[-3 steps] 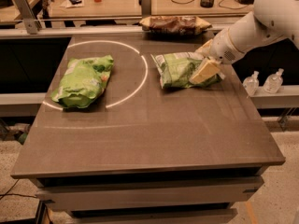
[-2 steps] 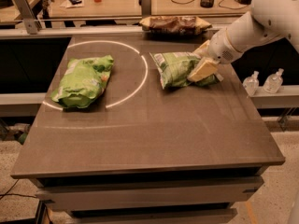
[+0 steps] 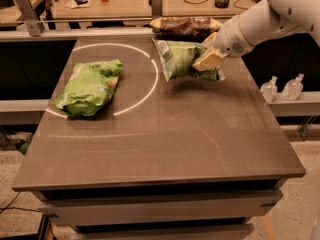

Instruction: Move green jalapeno chip bag near green rice chip bag

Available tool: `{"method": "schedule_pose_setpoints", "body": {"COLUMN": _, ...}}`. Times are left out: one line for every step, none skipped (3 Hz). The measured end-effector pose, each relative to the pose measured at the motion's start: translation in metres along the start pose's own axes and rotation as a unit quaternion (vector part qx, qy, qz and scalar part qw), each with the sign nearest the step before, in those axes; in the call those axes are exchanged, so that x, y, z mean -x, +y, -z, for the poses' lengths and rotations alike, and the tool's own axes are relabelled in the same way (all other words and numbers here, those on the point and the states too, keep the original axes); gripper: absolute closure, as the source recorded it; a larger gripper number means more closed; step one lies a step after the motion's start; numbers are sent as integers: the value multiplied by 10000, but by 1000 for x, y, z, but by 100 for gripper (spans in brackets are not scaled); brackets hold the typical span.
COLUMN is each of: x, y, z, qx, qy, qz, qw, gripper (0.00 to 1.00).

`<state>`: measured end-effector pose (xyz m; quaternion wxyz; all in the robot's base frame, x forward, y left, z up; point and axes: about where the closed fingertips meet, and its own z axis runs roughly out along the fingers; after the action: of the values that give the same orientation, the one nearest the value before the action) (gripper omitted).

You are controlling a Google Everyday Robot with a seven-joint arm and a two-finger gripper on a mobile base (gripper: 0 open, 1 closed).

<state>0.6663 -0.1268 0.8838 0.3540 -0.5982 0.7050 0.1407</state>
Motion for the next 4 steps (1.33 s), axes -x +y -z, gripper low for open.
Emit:
{"method": "schedule_pose_setpoints", "body": {"x": 55, "y": 10, "z": -9, "qx": 253, "qy": -299, "qz": 315, "qw": 9987, "gripper": 100}}
{"method": "schedule_pose_setpoints", "body": {"x": 88, "y": 26, "z": -40, "qx": 787, "qy": -417, "qz": 454, "qw": 9950, "gripper": 100}}
{"method": "schedule_pose_setpoints", "body": {"x": 100, "y": 40, "z": -77, "qx": 1281, "qy": -454, "qz": 487, "qw": 9895, "gripper": 100}}
{"method": "schedule_pose_setpoints", "body": {"x": 111, "y": 55, "z": -105, "qx": 1732, "qy": -510, "qz": 565, "qw": 9819, "gripper": 100}}
